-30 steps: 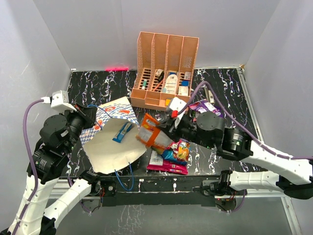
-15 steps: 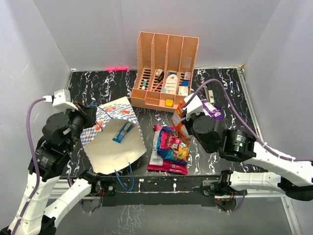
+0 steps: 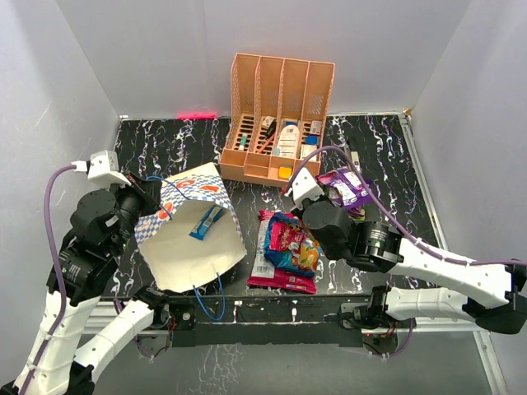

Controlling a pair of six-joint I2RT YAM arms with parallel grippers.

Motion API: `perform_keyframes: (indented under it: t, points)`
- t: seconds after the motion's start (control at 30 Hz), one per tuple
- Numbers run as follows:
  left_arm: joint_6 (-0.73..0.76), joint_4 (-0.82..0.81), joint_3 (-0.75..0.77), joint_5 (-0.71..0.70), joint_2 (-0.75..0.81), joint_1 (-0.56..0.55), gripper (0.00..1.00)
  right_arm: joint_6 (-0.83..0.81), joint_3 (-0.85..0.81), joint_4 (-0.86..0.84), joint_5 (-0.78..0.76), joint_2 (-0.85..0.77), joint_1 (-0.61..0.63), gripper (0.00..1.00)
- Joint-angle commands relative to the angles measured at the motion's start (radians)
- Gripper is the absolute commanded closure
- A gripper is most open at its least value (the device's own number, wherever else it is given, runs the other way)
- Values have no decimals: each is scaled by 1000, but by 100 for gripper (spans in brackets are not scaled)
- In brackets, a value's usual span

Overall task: Take the snacks out of the paper bag
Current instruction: Place the snack at the center of the board.

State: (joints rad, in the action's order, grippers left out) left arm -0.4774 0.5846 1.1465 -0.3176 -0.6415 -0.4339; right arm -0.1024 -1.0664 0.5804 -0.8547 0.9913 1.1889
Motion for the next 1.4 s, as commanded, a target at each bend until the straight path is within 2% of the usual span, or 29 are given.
perform_keyframes:
  t: [0.0, 0.37, 0.6, 0.73, 1.07, 1.37]
  points:
    - [19, 4, 46, -13, 2, 1, 100, -31, 3, -111, -18, 4, -9, 93]
    - [-2, 10, 29, -3, 22, 1, 100, -107, 34, -135, -15, 16, -39, 93]
    - [-6, 13, 25, 5, 23, 1, 100, -106, 71, -199, 45, 47, -50, 93]
    - [-2, 32, 36, -3, 28, 1, 100, -74, 72, -190, 82, 82, -50, 93]
    - [-4, 42, 36, -21, 46, 1, 100, 14, 73, -204, 311, 143, -51, 93]
    - [-15, 59, 47, -18, 48, 1, 100, 202, 137, -307, 449, 235, -51, 93]
